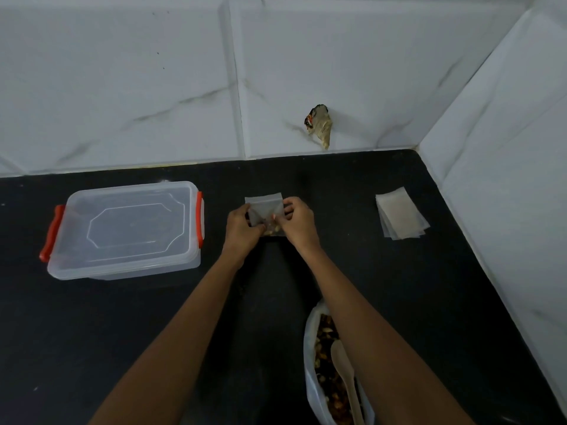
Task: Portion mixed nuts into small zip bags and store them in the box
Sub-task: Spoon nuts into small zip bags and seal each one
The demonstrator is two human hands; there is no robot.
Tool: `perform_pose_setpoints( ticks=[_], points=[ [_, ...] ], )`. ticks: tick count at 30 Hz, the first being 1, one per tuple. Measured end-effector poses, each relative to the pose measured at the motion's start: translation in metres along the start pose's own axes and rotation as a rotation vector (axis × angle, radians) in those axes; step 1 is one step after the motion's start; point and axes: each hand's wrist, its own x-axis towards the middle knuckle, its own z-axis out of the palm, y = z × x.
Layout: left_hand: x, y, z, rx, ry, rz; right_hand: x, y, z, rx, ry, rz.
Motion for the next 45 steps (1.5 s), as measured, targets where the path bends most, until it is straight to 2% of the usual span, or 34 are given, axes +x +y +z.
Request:
perform_pose_setpoints(
  ticks=[3,8,11,16,21,26,29,38,45],
  points=[
    [-0.004,0.001,0.000,0.112,0.046,-0.004,-0.003,0.002,-0.006,-0.021,0.028,-0.025],
    [-0.015,0.019,0.014,0.379,0.154,0.134,-0.012,0.013,-0.030,-0.080,0.074,-0.072],
    [-0.019,0.032,0.033,0.459,0.114,0.183,-0.015,0.023,-0.056,-0.130,0.112,-0.083],
    [-0.021,0.054,0.086,0.531,-0.012,0.285,-0.010,0.050,-0.113,-0.205,0.260,0.007],
    [-0.015,0.079,0.147,0.360,-0.160,0.346,0.004,0.080,-0.163,-0.236,0.424,0.115],
    [0.001,0.093,0.191,0.136,-0.238,0.141,0.016,0.105,-0.187,-0.292,0.455,0.242],
    [0.008,0.096,0.207,0.015,-0.197,0.019,0.021,0.111,-0.188,-0.293,0.439,0.282],
    [0.016,0.100,0.231,-0.016,-0.091,-0.081,0.031,0.118,-0.195,-0.213,0.416,0.311],
    [0.018,0.103,0.236,-0.015,-0.041,-0.066,0.027,0.117,-0.193,-0.215,0.427,0.295]
  ],
)
